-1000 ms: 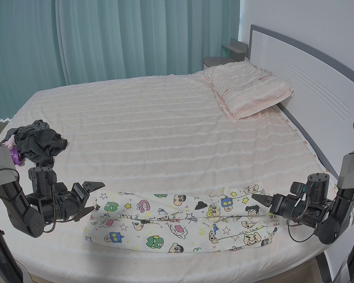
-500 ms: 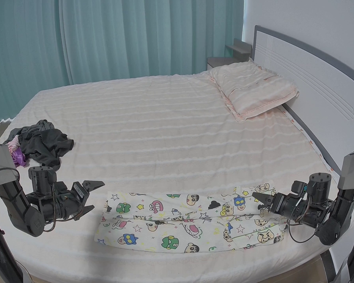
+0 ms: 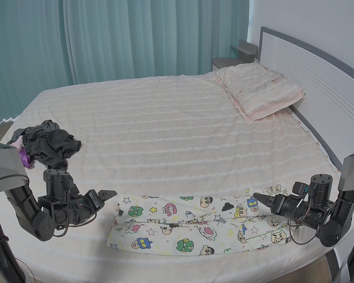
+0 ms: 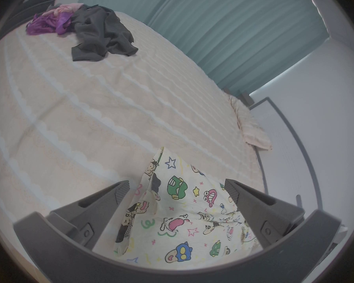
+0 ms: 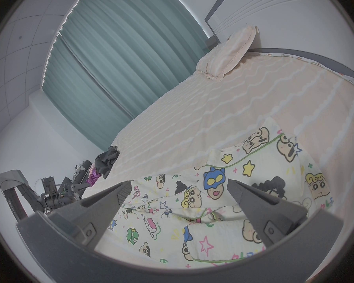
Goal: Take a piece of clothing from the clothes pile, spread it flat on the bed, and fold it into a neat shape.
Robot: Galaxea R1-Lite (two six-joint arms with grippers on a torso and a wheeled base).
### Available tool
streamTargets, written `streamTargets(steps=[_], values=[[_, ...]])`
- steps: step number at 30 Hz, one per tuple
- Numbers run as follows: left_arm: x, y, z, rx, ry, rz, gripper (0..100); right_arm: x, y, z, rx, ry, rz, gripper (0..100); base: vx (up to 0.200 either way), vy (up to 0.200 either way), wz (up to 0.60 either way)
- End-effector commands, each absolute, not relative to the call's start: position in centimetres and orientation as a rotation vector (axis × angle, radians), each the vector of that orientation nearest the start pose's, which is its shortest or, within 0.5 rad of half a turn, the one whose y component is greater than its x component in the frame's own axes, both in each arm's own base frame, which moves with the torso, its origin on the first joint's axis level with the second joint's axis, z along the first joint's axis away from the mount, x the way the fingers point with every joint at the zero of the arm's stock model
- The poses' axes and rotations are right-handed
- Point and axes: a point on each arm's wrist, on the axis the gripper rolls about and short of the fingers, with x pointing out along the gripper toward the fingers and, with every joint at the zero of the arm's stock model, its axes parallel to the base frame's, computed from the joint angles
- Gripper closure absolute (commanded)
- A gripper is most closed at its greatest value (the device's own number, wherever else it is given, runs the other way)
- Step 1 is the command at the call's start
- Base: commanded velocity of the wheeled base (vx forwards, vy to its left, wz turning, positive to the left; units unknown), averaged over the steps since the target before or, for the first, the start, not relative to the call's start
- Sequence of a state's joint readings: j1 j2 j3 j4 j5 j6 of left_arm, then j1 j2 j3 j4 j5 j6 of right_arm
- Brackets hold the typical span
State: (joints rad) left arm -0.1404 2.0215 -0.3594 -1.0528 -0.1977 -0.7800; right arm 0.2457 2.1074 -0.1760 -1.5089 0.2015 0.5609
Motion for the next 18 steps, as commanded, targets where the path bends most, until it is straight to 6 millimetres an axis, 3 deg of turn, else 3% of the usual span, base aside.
streamTargets(steps=[1, 5, 18], values=[[29.0, -6.9, 2.8, -0.663, 0.754, -0.126, 0, 24.3, 6.9, 2.5, 0.531, 0.540, 0.324, 0, 0.000, 0.000, 0.00], [31.9, -7.8, 1.5, -0.620, 0.837, -0.110, 0, 24.2, 6.9, 2.5, 0.531, 0.542, 0.325, 0, 0.000, 0.000, 0.00], [33.5, -8.9, -2.1, -0.536, 0.918, -0.129, 0, 24.2, 7.0, 2.3, 0.530, 0.549, 0.326, 0, 0.000, 0.000, 0.00]])
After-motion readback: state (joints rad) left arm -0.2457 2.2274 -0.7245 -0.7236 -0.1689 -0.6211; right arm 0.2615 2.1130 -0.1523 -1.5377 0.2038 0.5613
